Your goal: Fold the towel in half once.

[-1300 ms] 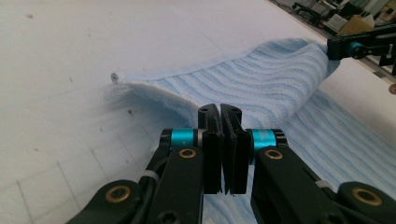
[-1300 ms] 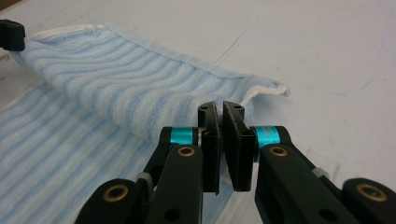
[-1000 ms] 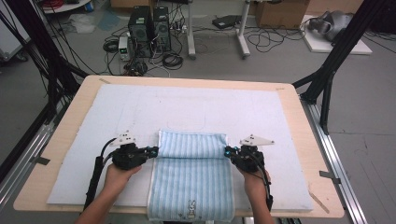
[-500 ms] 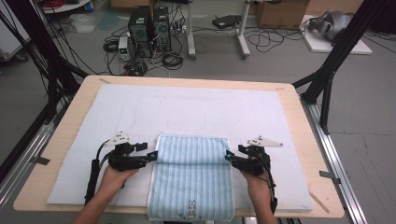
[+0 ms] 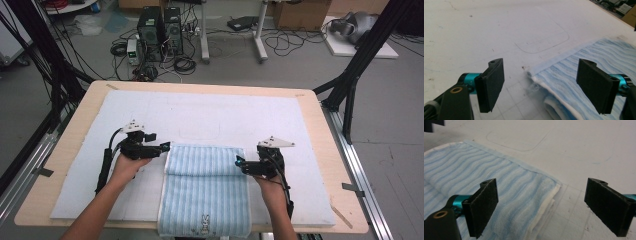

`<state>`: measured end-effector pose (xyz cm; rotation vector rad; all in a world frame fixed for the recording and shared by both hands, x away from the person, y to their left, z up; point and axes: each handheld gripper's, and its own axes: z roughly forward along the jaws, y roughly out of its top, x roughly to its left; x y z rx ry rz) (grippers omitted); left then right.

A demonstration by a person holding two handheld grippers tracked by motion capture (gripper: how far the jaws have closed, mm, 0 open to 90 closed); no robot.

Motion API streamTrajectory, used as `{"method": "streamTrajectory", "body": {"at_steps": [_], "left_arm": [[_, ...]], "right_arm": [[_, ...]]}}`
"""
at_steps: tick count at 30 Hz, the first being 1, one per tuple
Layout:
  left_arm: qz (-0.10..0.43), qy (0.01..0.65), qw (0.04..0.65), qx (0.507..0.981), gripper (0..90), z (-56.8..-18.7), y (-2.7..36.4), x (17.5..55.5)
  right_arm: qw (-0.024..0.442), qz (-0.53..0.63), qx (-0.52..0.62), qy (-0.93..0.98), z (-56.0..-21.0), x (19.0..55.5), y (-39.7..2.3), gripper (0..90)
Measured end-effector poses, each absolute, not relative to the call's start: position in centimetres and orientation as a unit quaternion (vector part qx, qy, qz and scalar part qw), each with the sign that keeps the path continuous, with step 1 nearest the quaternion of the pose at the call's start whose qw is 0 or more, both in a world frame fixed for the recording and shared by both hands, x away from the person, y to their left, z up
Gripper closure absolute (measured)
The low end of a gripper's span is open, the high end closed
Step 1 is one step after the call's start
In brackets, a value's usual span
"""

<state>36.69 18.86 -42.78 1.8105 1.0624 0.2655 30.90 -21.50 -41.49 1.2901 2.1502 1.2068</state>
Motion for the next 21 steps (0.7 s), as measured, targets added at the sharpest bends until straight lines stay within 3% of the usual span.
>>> {"method": "streamTrajectory", "body": {"at_steps": [6, 11, 15, 18, 21], "left_arm": [[0.096, 0.451, 0.466, 0.755, 36.3, -44.3, 17.5, 38.1], [0.115, 0.446, 0.438, 0.772, 41.3, -45.1, 16.4, 38.2], [0.139, 0.426, 0.429, 0.784, 59.4, -45.1, 16.2, 37.9], [0.141, 0.415, 0.427, 0.791, 74.0, -45.1, 16.2, 37.8], [0.140, 0.411, 0.427, 0.793, 80.6, -45.1, 16.1, 37.7]], "right_arm": [[0.177, 0.425, 0.452, 0.764, -41.5, 30.6, -21.8, 11.0], [0.177, 0.431, 0.464, 0.754, -41.5, 30.4, -22.5, 11.0], [0.174, 0.424, 0.484, 0.745, -41.6, 30.8, -22.7, 11.3], [0.166, 0.415, 0.508, 0.737, -41.9, 31.4, -22.8, 21.9], [0.169, 0.407, 0.521, 0.731, -42.2, 32.0, -22.7, 25.3]]}}
